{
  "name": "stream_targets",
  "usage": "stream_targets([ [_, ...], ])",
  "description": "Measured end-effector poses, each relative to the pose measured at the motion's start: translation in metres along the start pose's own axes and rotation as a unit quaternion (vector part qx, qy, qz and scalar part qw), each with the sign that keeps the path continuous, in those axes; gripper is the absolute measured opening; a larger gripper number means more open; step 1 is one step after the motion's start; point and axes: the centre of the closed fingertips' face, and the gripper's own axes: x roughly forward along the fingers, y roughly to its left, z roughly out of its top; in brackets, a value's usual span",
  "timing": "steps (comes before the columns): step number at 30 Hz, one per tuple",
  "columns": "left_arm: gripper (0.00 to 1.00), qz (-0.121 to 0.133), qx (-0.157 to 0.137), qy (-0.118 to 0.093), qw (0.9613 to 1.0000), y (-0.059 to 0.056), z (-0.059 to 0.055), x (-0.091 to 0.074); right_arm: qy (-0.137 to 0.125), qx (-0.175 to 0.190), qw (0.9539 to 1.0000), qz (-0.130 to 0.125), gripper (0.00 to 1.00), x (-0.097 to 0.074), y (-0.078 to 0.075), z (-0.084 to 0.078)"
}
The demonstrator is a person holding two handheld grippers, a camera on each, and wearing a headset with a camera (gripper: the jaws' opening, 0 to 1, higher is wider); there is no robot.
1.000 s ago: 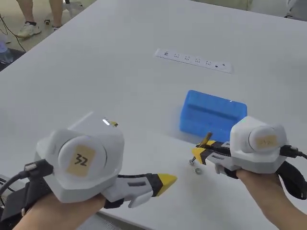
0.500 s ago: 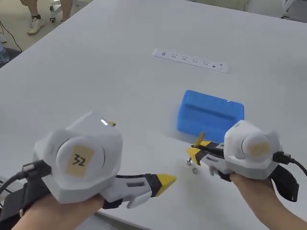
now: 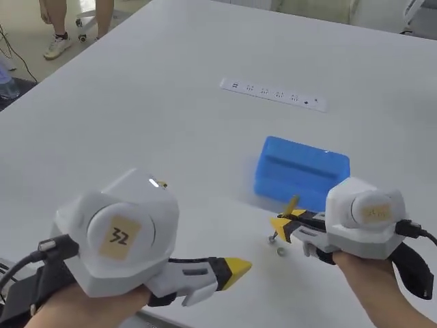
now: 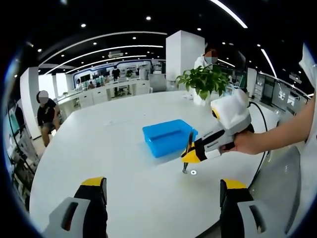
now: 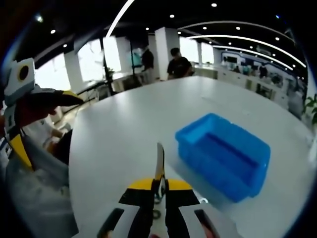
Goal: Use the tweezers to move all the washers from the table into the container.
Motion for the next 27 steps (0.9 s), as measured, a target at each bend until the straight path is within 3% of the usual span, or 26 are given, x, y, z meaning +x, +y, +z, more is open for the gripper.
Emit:
stream_targets([
  [14,0.97,-0.005,0.005,0.001,1.0000,-0.005,0.001,0.001,-0.053,0.006,0.9986,-0.005,0.04,-0.023,-0.009,0.049],
  [27,0.99,-0.012,-0.002,0.003,0.9999,-0.009,-0.002,0.000,-0.082,-0.007,0.9965,-0.013,0.04,-0.027,-0.015,0.083],
])
